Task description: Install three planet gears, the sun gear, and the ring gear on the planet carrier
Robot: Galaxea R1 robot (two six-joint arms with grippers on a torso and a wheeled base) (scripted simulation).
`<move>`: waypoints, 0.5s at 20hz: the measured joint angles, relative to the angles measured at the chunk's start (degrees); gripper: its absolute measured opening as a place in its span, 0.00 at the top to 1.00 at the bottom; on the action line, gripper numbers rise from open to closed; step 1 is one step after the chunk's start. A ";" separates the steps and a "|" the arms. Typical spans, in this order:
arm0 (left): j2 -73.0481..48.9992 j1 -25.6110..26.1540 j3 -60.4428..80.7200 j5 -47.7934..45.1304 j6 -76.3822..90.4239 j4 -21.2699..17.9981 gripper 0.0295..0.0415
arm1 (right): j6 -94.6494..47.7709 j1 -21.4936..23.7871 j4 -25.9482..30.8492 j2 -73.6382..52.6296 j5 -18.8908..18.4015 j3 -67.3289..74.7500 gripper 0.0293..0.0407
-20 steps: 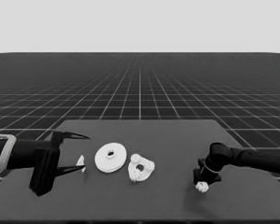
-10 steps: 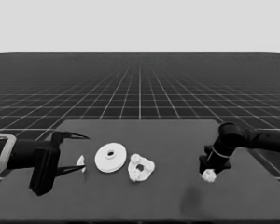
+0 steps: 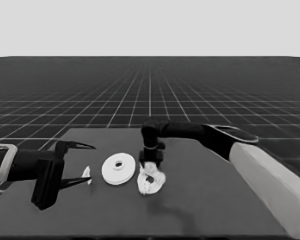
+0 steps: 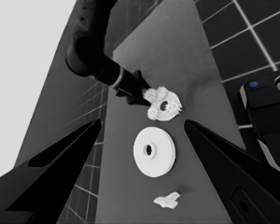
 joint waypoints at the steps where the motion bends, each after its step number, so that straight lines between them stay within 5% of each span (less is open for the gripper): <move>1: 0.00 0.00 0.00 0.00 0.00 0.00 0.25 | -0.37 -0.01 0.02 0.41 0.06 -0.76 0.86; 5: 0.00 0.00 0.00 0.00 0.00 0.00 0.25 | -2.73 -5.68 -5.31 1.68 1.76 -4.73 0.86; 10: 0.00 0.00 0.00 0.00 0.00 0.00 0.25 | -3.41 -6.93 -6.50 2.03 2.31 -5.91 0.86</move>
